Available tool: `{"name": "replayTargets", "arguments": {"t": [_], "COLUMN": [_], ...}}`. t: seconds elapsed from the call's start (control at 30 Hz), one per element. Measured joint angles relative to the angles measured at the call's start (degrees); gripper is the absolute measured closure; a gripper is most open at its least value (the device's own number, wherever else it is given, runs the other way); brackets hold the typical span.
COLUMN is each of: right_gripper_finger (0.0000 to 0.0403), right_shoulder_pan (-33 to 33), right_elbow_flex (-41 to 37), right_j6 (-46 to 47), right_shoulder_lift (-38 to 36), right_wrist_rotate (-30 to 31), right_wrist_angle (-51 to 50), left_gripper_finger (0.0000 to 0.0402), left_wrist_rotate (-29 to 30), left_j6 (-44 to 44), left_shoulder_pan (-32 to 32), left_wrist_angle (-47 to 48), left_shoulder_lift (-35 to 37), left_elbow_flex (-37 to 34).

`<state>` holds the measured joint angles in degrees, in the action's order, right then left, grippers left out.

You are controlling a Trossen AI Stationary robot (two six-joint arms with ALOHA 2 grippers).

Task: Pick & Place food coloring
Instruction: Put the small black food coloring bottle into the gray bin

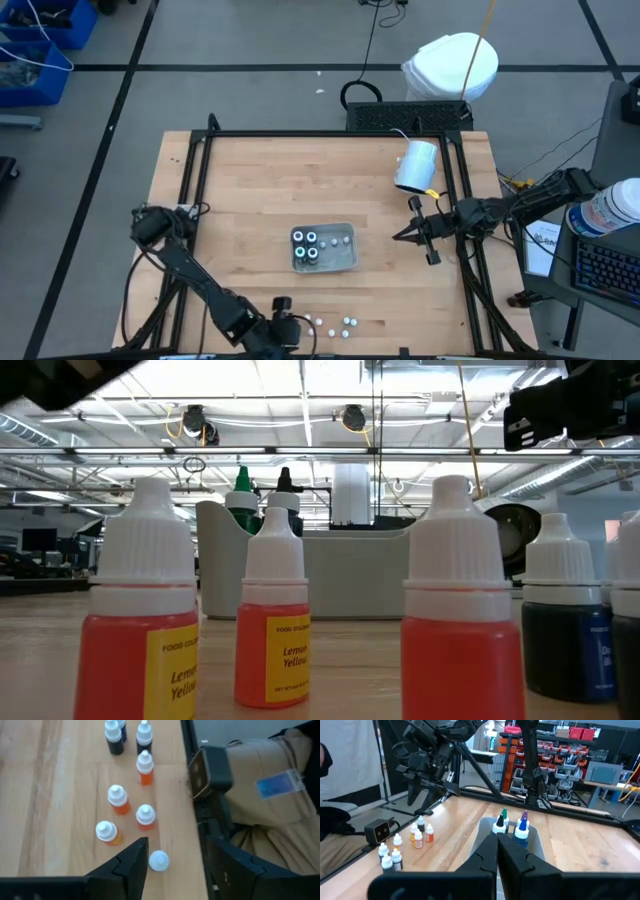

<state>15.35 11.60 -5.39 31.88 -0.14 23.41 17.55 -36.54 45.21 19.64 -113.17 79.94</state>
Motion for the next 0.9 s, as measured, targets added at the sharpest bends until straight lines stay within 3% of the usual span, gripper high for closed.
{"name": "replayTargets", "arguments": {"t": [0.43,0.9], "right_gripper_finger": [0.0403,0.0403], "right_shoulder_pan": [0.0,0.0], "right_elbow_flex": [0.0,0.0], "right_j6": [0.0,0.2], "right_shoulder_lift": [0.0,0.6], "right_wrist_rotate": [0.0,0.0], "right_wrist_angle": [-0.2,-0.1], "left_gripper_finger": [0.0221,0.0215], "left_wrist_rotate": [-2.9,-3.9], "left_j6": [-2.0,-3.1], "left_shoulder_pan": [-0.9,-0.9], "left_wrist_angle": [1.6,1.3], "left_shoulder_lift": [-0.7,-2.9], "left_elbow_flex": [-0.2,-0.3]}}
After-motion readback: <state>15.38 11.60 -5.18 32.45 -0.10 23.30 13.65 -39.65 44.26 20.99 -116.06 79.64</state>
